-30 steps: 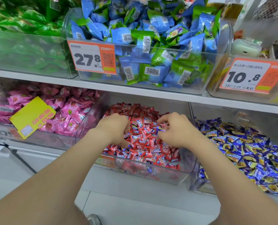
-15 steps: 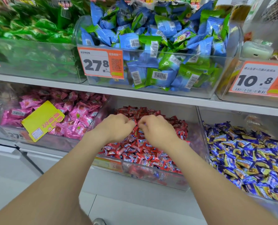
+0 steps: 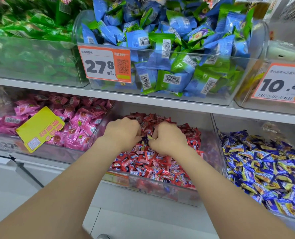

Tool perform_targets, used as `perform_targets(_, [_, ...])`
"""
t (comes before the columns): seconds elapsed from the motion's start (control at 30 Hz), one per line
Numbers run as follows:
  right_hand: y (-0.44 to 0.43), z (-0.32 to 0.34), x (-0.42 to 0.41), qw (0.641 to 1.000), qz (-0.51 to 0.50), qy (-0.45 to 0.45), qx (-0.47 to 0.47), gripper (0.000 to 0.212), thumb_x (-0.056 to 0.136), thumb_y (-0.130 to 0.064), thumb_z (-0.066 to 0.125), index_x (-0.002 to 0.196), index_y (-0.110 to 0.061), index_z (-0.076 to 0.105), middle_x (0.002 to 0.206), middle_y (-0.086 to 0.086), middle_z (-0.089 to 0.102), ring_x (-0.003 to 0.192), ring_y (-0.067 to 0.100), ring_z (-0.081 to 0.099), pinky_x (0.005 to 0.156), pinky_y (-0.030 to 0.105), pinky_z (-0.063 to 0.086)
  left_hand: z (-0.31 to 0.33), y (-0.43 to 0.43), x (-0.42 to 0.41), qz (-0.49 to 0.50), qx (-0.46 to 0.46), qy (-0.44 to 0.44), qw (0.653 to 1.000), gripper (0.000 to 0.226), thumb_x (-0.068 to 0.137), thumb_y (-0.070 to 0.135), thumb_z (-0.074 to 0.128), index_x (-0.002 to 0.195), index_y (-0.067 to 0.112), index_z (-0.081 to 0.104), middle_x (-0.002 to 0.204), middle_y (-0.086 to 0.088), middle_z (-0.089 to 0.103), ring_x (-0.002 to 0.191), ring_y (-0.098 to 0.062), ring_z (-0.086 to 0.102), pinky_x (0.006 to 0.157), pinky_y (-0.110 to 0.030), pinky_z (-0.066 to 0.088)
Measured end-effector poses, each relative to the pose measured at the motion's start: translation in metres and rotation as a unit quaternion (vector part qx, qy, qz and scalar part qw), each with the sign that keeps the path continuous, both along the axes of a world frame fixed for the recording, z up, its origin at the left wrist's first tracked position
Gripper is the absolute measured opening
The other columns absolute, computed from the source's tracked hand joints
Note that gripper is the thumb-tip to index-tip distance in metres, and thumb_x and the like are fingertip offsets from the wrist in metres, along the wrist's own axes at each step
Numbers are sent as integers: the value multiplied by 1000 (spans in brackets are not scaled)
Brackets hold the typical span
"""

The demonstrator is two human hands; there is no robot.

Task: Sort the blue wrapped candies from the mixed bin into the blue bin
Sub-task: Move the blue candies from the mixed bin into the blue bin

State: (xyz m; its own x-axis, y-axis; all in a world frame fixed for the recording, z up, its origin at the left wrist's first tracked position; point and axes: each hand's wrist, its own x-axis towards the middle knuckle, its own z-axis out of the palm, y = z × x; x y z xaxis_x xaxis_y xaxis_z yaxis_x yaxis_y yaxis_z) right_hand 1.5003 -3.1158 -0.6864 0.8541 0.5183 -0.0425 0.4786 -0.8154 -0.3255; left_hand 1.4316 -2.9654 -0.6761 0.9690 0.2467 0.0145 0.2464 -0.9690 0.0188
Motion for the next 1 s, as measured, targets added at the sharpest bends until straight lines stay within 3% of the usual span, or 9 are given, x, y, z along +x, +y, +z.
perform_targets(0.1, [-11,12,1,999,-20,24,36,35,82,-49,63,68,-17,60,72,0,66,70,25,64,62,32,52,4,0,3,42,32,-1,999,22,86,46,78,93,26,71,101,-3,69,91,-32,69,78,-39,57])
perform_targets(0.2, [-22,22,-2,996,-34,40,66,46,91,-55,48,68,-16,57,72,6,67,70,27,62,64,33,49,3,3,3,27,-19,10,999,17,82,28,82,95,33,73,109,2,70,95,-28,70,78,-36,56])
perform_targets(0.37, [-35,30,-4,993,-48,22,107,54,105,-47,43,70,-9,59,68,9,62,71,32,59,60,34,43,0,-3,2,-25,-61,20,998,31,80,44,87,108,34,77,109,7,70,95,-23,68,72,-32,48])
perform_targets(0.5, [-39,20,3,989,-42,33,137,34,101,-47,59,93,-13,63,82,6,75,86,25,69,80,39,57,-6,-11,5,-35,-45,8,998,28,79,45,88,99,31,75,107,7,71,97,-24,69,74,-34,51])
perform_targets(0.6, [-40,19,5,986,-29,39,157,9,99,-25,61,103,-22,67,87,2,76,79,19,71,76,33,60,-15,-14,7,-30,-22,8,999,22,82,42,85,82,27,69,100,4,72,92,-26,69,73,-35,50])
perform_targets(0.7, [-39,17,6,987,-21,44,153,20,97,-15,56,105,-22,73,85,0,75,69,14,69,71,29,60,-16,-7,7,-22,-41,14,999,27,90,44,77,77,25,61,95,-1,68,87,-30,67,72,-37,52])
perform_targets(0.8, [-34,16,7,984,-13,79,162,20,100,-21,53,100,-15,73,77,8,76,65,26,75,67,41,65,-6,5,2,-19,-146,-7,989,30,98,40,65,79,21,52,80,-3,61,74,-28,59,66,-35,47])
perform_targets(0.93, [-19,15,3,994,48,-31,96,23,102,-21,57,116,-27,74,105,2,76,99,29,72,90,41,59,5,21,-11,0,-208,-51,977,29,102,28,54,83,8,46,76,-13,55,69,-30,45,63,-38,38])
perform_targets(1.0, [-5,10,0,989,98,-104,42,35,101,-17,58,128,-36,68,120,3,73,108,34,69,86,44,58,5,27,-16,20,-228,-64,971,19,98,23,55,88,9,47,82,-10,60,70,-31,53,64,-37,44])
